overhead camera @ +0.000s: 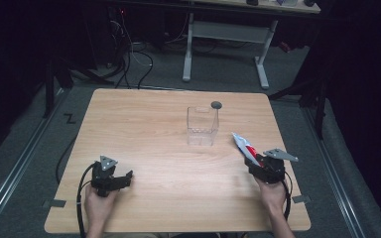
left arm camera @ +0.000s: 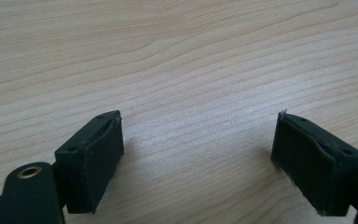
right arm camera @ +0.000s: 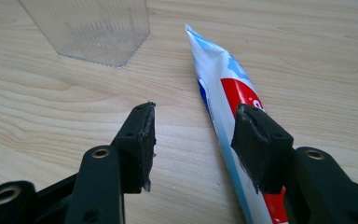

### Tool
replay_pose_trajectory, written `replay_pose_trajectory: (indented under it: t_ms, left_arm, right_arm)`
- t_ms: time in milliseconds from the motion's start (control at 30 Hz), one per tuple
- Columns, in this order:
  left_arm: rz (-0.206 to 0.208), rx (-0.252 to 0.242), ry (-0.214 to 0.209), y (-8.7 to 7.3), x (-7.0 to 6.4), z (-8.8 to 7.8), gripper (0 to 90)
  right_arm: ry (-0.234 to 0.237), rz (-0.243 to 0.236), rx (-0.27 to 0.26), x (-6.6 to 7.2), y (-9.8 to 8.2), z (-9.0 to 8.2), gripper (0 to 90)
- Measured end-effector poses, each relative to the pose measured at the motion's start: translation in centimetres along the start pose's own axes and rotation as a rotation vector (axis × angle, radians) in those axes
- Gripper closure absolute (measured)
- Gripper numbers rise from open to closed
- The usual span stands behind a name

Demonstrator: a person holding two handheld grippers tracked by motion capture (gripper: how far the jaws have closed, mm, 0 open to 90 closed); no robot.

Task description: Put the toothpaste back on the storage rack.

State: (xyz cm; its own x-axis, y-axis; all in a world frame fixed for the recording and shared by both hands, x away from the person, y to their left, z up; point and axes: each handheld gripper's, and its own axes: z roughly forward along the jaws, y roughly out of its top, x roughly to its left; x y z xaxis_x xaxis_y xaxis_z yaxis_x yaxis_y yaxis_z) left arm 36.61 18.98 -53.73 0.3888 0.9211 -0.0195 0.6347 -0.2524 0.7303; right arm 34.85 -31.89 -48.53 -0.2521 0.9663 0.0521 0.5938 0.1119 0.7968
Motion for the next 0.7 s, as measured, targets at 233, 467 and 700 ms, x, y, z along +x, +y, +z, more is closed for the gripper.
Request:
replay_pose_trajectory:
  t_ms: [233,467,700]
  left_arm:
    - [-0.001,0.0,-0.002,0.0,0.0,0.0,17.2]
    - [-0.002,0.0,-0.001,0.0,0.0,0.0,17.2]
    - [-0.002,0.0,-0.001,0.0,0.0,0.0,17.2]
  right_arm:
    - [-0.01,0.005,0.017,-0.5,0.8,0.8,48.6]
    - [-0.014,0.006,0.039,-0.9,1.2,1.5,48.7]
    - [-0.014,-0.01,0.084,-1.4,2.0,2.6,47.3]
